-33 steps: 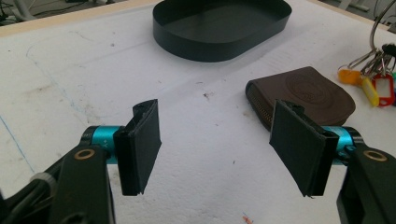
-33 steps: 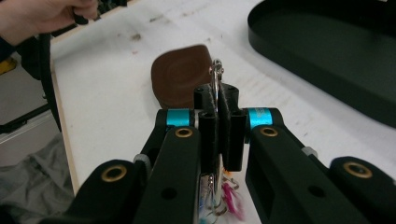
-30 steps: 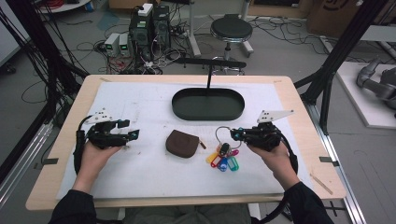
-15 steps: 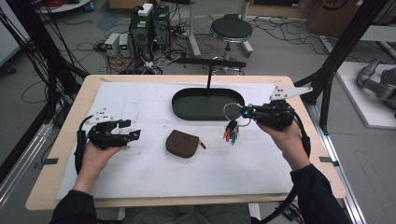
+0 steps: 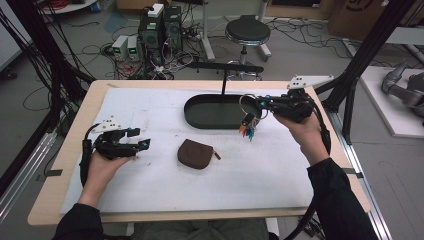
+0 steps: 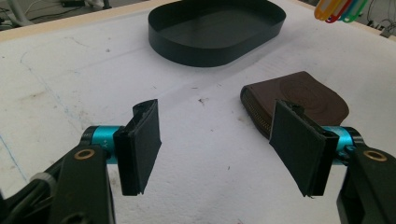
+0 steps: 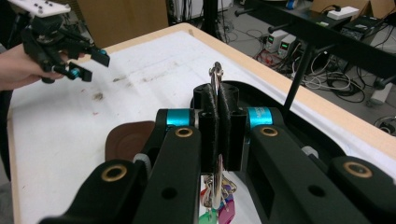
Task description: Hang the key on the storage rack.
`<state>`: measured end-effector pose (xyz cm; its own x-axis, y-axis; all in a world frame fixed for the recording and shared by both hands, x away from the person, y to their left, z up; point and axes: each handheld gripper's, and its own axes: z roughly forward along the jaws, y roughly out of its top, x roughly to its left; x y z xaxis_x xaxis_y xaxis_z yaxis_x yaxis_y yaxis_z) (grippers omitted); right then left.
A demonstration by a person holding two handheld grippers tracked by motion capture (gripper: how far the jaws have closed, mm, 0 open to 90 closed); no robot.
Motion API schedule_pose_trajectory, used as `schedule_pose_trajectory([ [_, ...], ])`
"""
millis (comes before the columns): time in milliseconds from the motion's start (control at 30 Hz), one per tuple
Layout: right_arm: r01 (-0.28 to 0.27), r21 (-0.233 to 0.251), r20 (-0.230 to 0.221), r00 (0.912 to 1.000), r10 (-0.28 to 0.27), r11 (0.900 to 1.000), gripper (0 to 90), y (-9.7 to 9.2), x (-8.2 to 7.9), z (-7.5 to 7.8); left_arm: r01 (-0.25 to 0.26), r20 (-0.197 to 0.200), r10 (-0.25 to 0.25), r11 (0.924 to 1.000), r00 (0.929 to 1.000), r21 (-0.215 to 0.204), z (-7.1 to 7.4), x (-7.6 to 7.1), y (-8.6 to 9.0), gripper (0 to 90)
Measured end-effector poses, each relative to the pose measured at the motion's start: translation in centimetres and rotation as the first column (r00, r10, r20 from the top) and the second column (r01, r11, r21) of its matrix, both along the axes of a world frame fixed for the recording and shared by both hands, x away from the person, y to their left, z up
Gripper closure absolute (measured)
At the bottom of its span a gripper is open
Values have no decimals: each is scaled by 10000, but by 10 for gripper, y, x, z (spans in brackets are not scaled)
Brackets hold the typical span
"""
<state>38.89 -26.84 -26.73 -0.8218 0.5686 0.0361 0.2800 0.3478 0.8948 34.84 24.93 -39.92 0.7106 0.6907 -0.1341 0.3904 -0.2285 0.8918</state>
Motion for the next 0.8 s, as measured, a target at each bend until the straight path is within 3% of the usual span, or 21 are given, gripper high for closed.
schedule_pose_trajectory([
  [367, 82, 104, 112, 9999, -83, 9999, 880, 4, 22, 3, 63, 141, -62, 9999, 9999, -80, 0, 0, 0, 329],
  [800, 212, 140, 142, 9997, -214, 9997, 880, 1, 44, -7, 129, 417, -121, 9998, 9991, -174, 2, -1, 1, 306],
])
